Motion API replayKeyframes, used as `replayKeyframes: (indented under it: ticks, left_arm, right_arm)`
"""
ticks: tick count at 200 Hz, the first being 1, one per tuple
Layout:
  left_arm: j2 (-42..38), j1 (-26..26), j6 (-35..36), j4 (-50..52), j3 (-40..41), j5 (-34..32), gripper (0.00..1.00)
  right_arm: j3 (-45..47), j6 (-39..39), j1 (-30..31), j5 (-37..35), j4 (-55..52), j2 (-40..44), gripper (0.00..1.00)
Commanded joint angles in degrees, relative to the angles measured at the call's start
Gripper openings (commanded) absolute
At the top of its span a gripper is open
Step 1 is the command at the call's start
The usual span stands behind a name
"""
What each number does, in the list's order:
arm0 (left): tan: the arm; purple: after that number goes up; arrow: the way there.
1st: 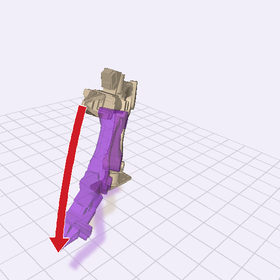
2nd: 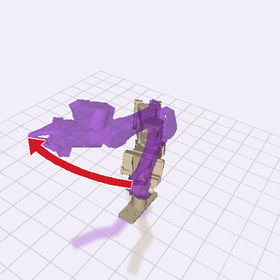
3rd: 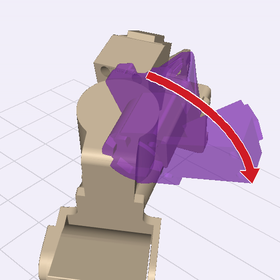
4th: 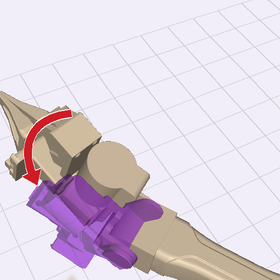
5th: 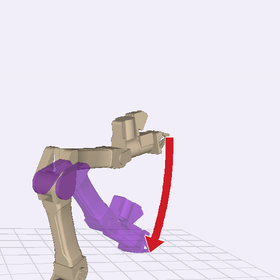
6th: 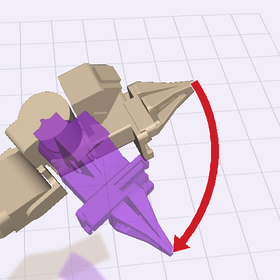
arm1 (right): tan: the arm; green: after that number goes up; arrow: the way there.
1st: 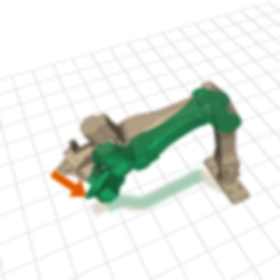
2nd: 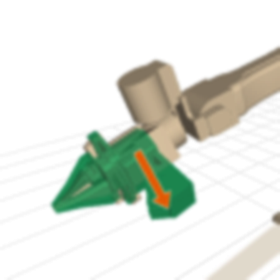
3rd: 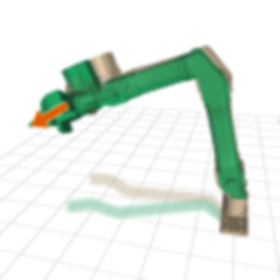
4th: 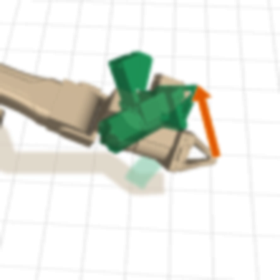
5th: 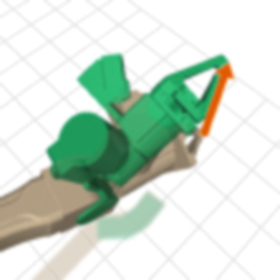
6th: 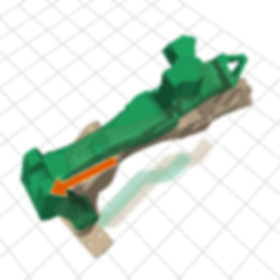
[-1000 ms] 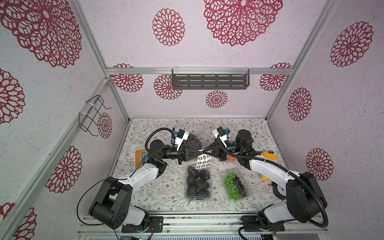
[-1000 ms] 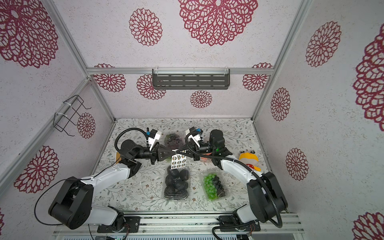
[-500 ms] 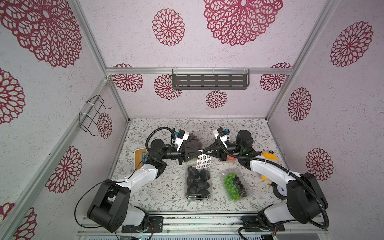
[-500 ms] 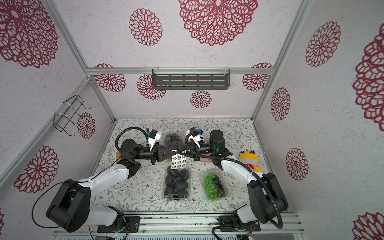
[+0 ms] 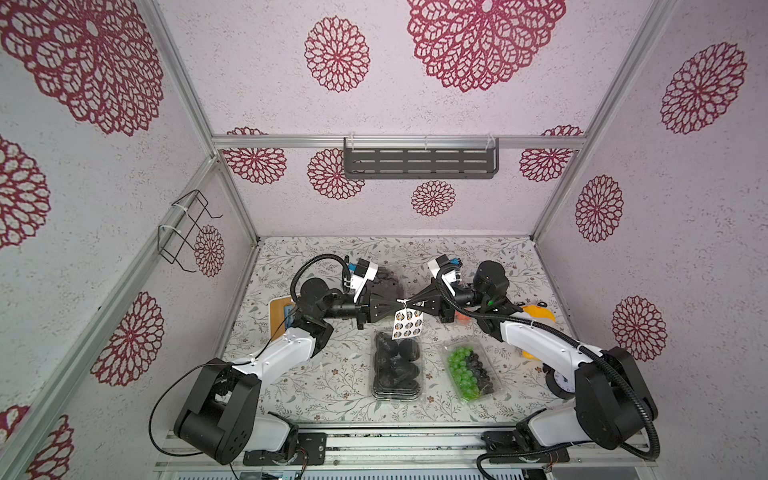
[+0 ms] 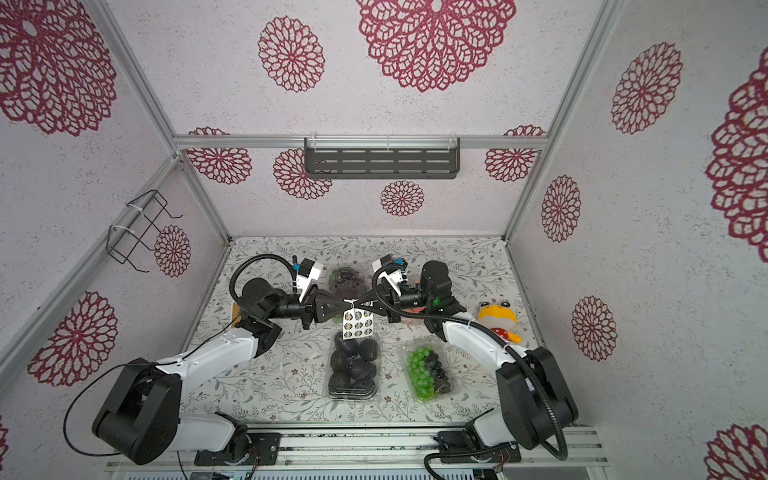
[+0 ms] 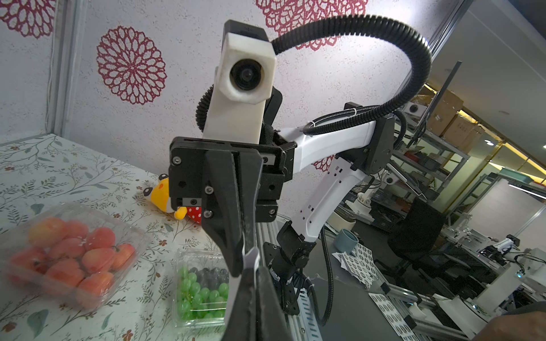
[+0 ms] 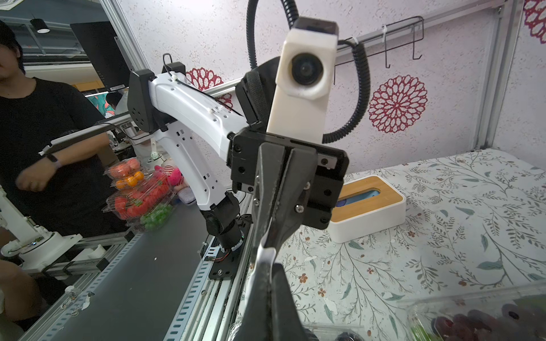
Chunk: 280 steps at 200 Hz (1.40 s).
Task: Label fruit boxes
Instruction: Adjust the label sticker.
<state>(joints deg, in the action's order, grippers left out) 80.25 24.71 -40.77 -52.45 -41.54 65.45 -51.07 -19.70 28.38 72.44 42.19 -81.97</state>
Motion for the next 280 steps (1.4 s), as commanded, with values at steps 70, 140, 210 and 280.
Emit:
replayKeyframes:
  ticks: [70,140,210,280]
  left_arm:
    - [0.6,-0.3,0.78,0.86,-1.62,-1.34,0.0]
    - [0.7,-0.23,1.34,1.56,-1.62,-1.71,0.0]
    - [0.61,-0.36,1.24,1.24,-1.64,-1.05,0.0]
    - [0.7,-0.36,0.74,0.38,-1.27,-0.79,0.0]
  right_arm:
    - [-0.24,-1.8,0.19,2.57,3.44,1.57,0.0]
    - [-0.61,-2.68,0.23,2.79,4.11,0.75,0.04]
    - [-0.92,-3.67,0.21,2.71,4.92,-0.21,0.12]
    - [-1.74,-3.94,0.19,2.37,5.07,-0.55,0.13]
